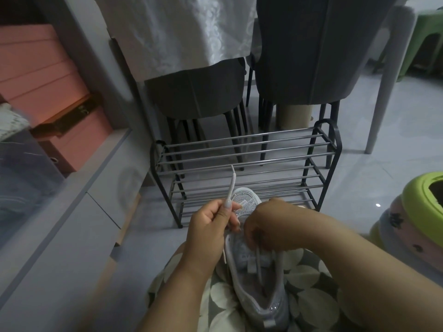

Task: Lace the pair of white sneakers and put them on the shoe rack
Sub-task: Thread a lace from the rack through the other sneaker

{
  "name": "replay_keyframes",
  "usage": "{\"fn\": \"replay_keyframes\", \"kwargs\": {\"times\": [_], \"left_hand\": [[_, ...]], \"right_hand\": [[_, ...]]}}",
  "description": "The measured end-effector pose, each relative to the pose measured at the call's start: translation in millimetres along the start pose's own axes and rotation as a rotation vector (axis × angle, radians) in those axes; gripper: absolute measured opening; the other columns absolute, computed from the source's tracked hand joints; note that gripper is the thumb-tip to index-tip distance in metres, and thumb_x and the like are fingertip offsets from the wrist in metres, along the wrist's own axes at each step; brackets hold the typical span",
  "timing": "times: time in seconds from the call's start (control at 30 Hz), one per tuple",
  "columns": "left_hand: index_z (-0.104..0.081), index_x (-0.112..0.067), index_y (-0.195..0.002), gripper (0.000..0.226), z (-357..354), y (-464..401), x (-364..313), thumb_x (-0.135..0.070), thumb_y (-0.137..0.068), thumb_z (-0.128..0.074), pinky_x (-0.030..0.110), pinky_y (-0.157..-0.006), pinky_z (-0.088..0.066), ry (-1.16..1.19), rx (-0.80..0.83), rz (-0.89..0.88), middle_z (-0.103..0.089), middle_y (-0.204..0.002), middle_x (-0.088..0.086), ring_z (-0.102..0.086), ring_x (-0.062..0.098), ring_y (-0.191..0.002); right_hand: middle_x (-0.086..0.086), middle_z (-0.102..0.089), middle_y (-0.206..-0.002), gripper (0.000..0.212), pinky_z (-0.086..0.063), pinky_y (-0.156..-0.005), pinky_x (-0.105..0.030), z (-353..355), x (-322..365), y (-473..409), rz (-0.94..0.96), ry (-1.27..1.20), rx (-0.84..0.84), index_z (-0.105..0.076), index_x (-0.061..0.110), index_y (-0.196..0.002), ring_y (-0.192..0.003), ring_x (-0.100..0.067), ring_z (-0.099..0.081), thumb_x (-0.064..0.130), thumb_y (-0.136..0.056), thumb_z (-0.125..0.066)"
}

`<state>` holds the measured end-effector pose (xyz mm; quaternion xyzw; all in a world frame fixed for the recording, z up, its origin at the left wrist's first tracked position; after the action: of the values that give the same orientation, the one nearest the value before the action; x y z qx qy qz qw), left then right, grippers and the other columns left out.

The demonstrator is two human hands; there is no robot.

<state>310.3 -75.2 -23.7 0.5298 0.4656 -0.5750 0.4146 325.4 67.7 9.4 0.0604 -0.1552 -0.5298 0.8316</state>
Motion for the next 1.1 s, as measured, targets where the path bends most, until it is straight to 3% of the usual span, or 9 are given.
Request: {"fn": "replay_keyframes", "kwargs": {"times": [0.07, 0.2, 0.37, 0.5, 0.57, 0.7, 0.8, 0.93, 1.1], "left_hand": [[-0.069, -0.007, -0.087, 0.027, -0.2, -0.5, -0.3, -0.023, -0.096, -0.049, 0.032, -0.073, -0.053, 0.023, -0.01, 0.007, -0.057, -0.06, -0.003, -0.056, 0.015, -0.062], [-0.068, -0.007, -0.085, 0.026, 1.6, -0.8, 1.0, -0.019, -0.097, -0.049, 0.036, -0.075, -0.051, 0.089, -0.04, 0.042, -0.057, -0.06, -0.001, -0.056, 0.015, -0.058], [-0.07, -0.012, -0.082, 0.026, 4.2, -1.2, 1.9, -0.024, -0.095, -0.052, 0.034, -0.07, -0.051, 0.155, -0.042, 0.081, -0.058, -0.062, 0.001, -0.056, 0.017, -0.059], [-0.071, -0.009, -0.084, 0.022, 1.8, -6.8, -3.5, -0.019, -0.094, -0.055, 0.035, -0.07, -0.055, 0.218, -0.054, 0.11, -0.065, -0.067, 0.006, -0.062, 0.018, -0.064], [-0.074, -0.015, -0.082, 0.021, 1.7, -11.9, -7.0, -0.024, -0.091, -0.057, 0.033, -0.072, -0.057, 0.198, -0.054, 0.1, -0.07, -0.071, 0.003, -0.066, 0.017, -0.07], [-0.077, -0.022, -0.087, 0.017, 0.2, -23.0, -13.3, -0.033, -0.084, -0.064, 0.038, -0.079, -0.056, 0.087, -0.039, 0.067, -0.073, -0.081, -0.001, -0.067, 0.016, -0.081], [-0.075, -0.024, -0.095, 0.014, -3.6, -29.0, -18.7, -0.025, -0.09, -0.062, 0.025, -0.072, -0.053, 0.014, -0.027, 0.019, -0.075, -0.086, -0.003, -0.067, 0.01, -0.083], [-0.074, -0.018, -0.096, 0.013, -6.8, -34.8, -26.4, -0.02, -0.09, -0.063, 0.013, -0.064, -0.047, 0.002, -0.005, -0.006, -0.071, -0.073, -0.01, -0.063, -0.003, -0.069], [-0.077, -0.018, -0.082, 0.012, -8.1, -42.0, -33.1, -0.023, -0.085, -0.066, 0.023, -0.058, -0.041, 0.091, 0.036, 0.039, -0.057, -0.074, 0.013, -0.045, 0.013, -0.063]], "right_hand": [[0.017, -0.056, -0.068, 0.017, -0.031, -0.075, -0.019, -1.0, -0.2, -2.7, -0.015, -0.002, -0.002, -0.063, 0.034, -0.079, -0.075, -0.007, -0.058, 0.017, -0.082, -0.061], [0.015, -0.054, -0.067, 0.019, -0.04, -0.053, -0.012, 0.5, -6.1, 0.0, -0.051, -0.217, -0.018, -0.066, 0.031, -0.088, -0.058, 0.001, -0.05, 0.015, -0.084, -0.058], [0.014, -0.054, -0.065, 0.01, -0.041, -0.059, -0.019, -2.7, -19.9, 2.5, -0.03, -0.596, -0.086, -0.061, 0.032, -0.078, -0.058, 0.001, -0.047, 0.03, -0.086, -0.065], [0.001, -0.057, -0.075, 0.015, -0.042, -0.071, -0.035, -8.4, -31.1, -0.7, -0.012, -1.037, -0.282, -0.063, 0.028, -0.077, -0.072, -0.019, -0.051, 0.022, -0.09, -0.059], [-0.001, -0.055, -0.071, 0.012, -0.041, -0.069, -0.034, -6.8, -32.7, -1.7, -0.036, -1.169, -0.402, -0.061, 0.019, -0.081, -0.068, -0.019, -0.048, 0.018, -0.093, -0.057], [0.002, -0.052, -0.065, 0.011, -0.043, -0.061, -0.025, -1.8, -25.7, -7.9, -0.089, -1.24, -0.55, -0.056, 0.01, -0.084, -0.059, -0.01, -0.047, 0.016, -0.094, -0.055], [-0.004, -0.053, -0.065, 0.013, -0.041, -0.06, -0.035, -1.2, -21.3, -15.3, -0.089, -1.281, -0.631, -0.057, 0.01, -0.084, -0.058, -0.017, -0.046, 0.018, -0.093, -0.057], [-0.003, -0.053, -0.061, 0.018, -0.04, -0.06, -0.039, 1.8, -18.0, -19.5, -0.099, -1.288, -0.698, -0.057, 0.01, -0.08, -0.056, -0.018, -0.047, 0.024, -0.092, -0.059], [-0.006, -0.055, -0.061, 0.017, -0.042, -0.063, -0.041, 4.0, -20.6, -23.4, -0.123, -1.308, -0.703, -0.058, 0.007, -0.078, -0.055, -0.019, -0.049, 0.016, -0.092, -0.06]]}}
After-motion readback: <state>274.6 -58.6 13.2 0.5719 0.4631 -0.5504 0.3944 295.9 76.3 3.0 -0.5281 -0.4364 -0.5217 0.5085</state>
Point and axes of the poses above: each hand's wrist, its own y-axis away from the middle knuckle, its own z-axis out of the back of the hand, x = y × z, the point moved 2 cm from there along -y, towards the middle knuckle
